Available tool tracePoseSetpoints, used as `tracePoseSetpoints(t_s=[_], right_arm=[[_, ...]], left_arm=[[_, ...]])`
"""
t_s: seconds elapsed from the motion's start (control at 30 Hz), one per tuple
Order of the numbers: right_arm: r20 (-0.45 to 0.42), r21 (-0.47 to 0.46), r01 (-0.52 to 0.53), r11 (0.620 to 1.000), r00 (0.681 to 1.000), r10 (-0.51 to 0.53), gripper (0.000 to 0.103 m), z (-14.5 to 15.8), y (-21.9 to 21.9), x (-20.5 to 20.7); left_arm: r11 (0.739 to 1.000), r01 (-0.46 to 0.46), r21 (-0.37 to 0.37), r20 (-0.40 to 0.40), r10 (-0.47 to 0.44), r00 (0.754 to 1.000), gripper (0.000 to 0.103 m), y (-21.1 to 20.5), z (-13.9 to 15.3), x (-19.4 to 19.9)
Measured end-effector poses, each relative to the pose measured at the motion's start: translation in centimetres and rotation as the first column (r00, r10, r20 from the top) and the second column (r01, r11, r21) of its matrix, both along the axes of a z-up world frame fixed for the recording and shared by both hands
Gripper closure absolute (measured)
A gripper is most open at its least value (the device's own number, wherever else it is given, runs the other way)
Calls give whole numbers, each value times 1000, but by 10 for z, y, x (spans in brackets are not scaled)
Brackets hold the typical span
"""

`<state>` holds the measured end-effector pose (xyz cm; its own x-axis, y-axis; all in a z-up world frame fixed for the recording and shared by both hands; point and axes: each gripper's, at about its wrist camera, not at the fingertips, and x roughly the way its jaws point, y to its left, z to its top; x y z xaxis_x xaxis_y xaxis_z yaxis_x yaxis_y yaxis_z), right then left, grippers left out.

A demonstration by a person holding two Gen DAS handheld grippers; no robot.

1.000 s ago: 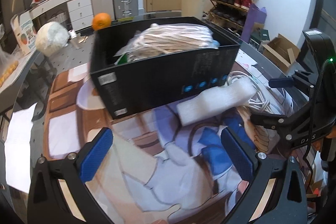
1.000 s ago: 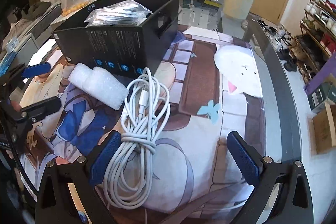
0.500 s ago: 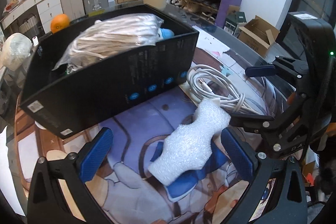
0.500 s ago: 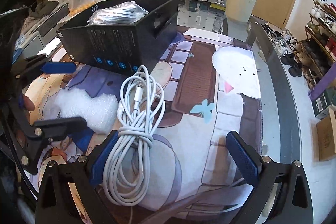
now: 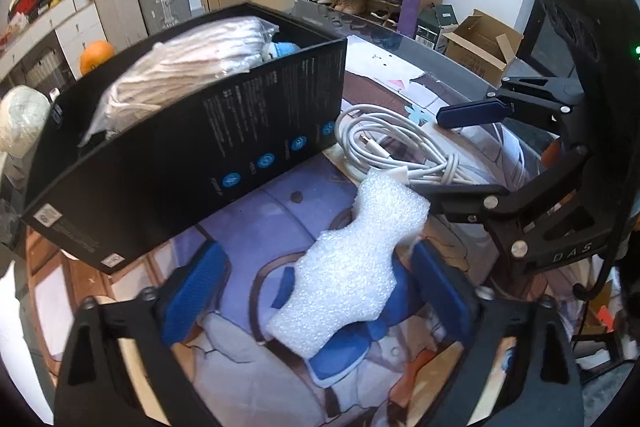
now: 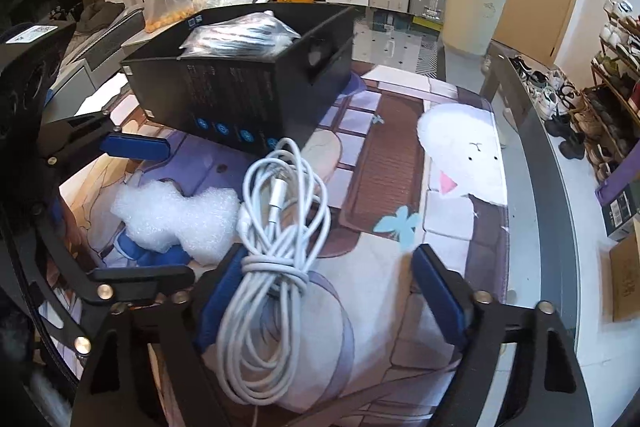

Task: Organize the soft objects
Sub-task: 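Close right gripper on white cable coil while left gripper grasps white foam piece, then lift and carry the cable coil and foam piece over the black box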

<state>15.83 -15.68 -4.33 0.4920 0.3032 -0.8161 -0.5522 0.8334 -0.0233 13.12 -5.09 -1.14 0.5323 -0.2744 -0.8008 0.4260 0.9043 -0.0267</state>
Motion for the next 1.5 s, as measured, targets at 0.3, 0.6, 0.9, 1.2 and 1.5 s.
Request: tracePoseSetpoints(t_s=[0.3, 0.6, 0.9, 1.2, 1.5], right_arm=[[28, 6, -59, 998, 998, 59, 68, 5, 8, -18], [46, 32, -57, 998, 997, 55, 69, 13, 2, -27], [115, 66, -33, 997, 993, 25, 69, 50, -13, -35], [192, 58, -75, 995, 979, 63, 69, 89, 6, -20], [212, 57, -127, 990, 971, 112, 69, 107, 36, 17]], left_arm=[[999, -19, -51, 33, 20, 999, 65, 17, 6, -11], [991, -58, -123, 70, 67, 995, 66, 31, 21, -24], [959, -194, -205, 142, 225, 964, 65, 75, 64, -30], [901, -342, -266, 138, 387, 912, 65, 107, 74, 8], [877, -392, -277, 122, 437, 891, 65, 106, 61, 47]])
